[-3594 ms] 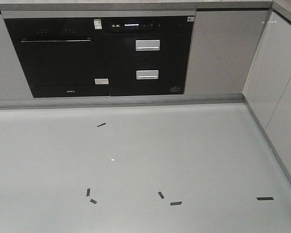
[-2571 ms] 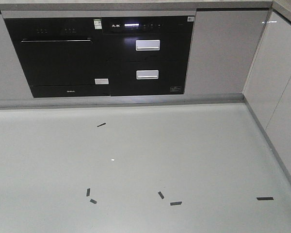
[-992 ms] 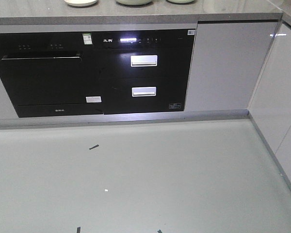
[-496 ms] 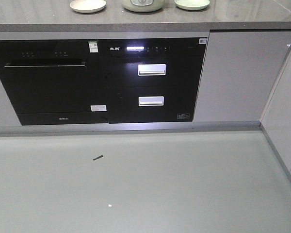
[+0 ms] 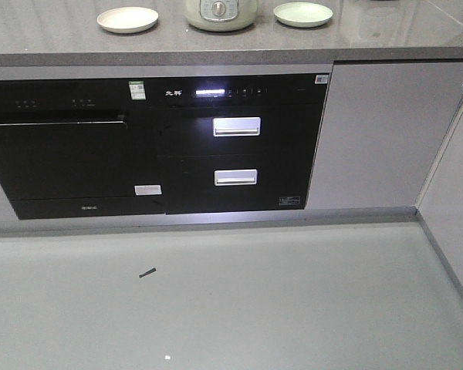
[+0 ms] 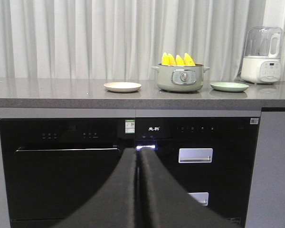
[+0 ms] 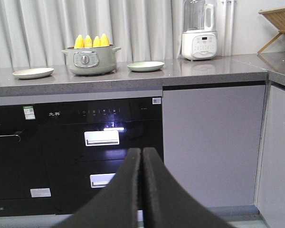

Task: Distribute corn equally
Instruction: 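Drive the base toward the counter with the pot and plates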

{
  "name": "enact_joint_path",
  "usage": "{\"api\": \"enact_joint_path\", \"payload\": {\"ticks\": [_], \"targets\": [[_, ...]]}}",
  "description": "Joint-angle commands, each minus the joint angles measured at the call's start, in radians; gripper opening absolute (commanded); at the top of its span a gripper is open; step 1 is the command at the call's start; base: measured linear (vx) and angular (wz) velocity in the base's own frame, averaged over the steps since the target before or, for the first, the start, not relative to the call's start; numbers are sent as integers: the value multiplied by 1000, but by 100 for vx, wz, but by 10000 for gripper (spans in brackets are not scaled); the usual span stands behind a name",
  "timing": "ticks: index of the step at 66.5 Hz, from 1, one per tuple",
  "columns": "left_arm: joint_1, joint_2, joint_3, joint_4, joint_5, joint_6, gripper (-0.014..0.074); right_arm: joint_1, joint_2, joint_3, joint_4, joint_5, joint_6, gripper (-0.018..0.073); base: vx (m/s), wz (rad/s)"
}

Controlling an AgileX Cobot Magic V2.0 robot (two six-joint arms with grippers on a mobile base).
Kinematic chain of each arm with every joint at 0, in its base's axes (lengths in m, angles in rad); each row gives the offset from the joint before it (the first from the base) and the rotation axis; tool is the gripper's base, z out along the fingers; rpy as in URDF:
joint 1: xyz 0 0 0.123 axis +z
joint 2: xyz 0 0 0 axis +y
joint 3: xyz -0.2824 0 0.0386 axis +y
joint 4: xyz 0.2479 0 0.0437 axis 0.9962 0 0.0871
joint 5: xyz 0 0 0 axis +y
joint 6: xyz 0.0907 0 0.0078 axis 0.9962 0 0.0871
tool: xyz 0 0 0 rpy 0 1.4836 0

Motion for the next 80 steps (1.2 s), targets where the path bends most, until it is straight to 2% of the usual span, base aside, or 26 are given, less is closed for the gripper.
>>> {"api": "enact_joint_path", "payload": {"ticks": [1, 80], "targets": [[0, -17, 13, -3, -80, -1, -6, -4, -3, 8, -5, -80, 0, -11, 21, -5], [0, -17, 13, -3, -80, -1, -6, -4, -3, 8, -5, -80, 0, -11, 21, -2]]}}
